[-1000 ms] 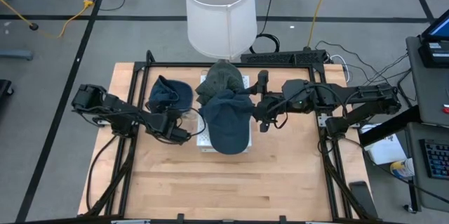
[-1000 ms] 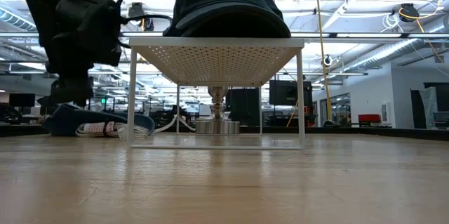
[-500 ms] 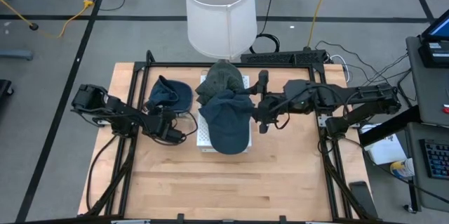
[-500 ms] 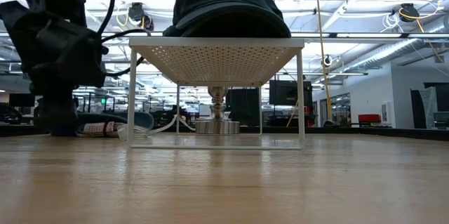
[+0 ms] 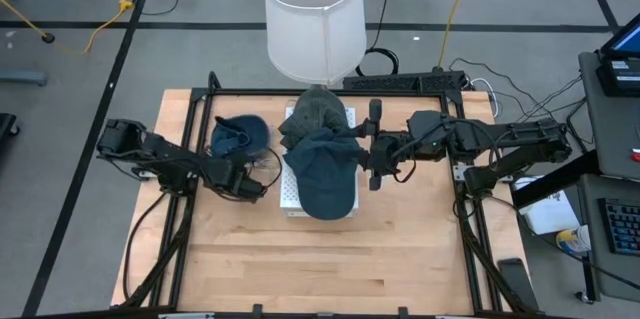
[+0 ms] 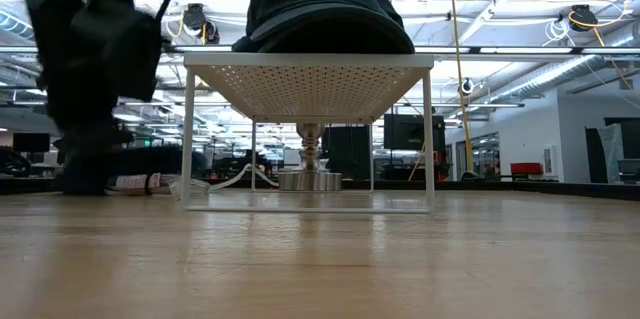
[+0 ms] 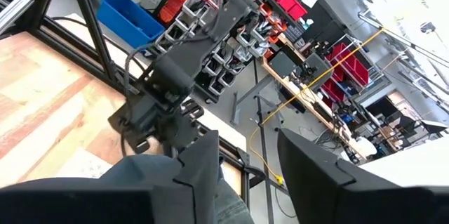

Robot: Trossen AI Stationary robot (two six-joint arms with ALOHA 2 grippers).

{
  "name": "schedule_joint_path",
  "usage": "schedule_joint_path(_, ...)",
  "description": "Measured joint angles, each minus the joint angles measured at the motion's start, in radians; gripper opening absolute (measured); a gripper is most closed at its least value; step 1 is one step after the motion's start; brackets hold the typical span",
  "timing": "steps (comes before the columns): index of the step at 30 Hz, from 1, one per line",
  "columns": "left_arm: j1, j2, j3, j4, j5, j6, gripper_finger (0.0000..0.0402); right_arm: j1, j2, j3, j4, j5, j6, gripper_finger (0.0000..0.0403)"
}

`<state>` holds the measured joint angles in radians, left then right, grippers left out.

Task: Pick & Place hat
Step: Stack the blue cap on the blue cap on the shelf

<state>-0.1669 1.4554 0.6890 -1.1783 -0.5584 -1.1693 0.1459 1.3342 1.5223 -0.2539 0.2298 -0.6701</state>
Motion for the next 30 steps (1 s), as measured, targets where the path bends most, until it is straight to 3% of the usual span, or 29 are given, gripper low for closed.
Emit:
schedule_joint_path(7,0.000,-0.127,0.189,-0.244,-0.023,-0.093,0.0004,0.000,0.000,0.000,-0.001,0.000,-0.008,0.0123)
schedule_joint_path(20,0.000,-0.319,0.467,-0.334,0.018,-0.186,0.0004,0.000,0.000,0.000,-0.001,0.003,-0.060,0.0119)
schedule_joint_path(30,-0.102,-0.358,0.649,-0.327,-0.126,-0.192,0.0003,0.015,0.000,0.000,-0.005,-0.024,0.417,0.0154)
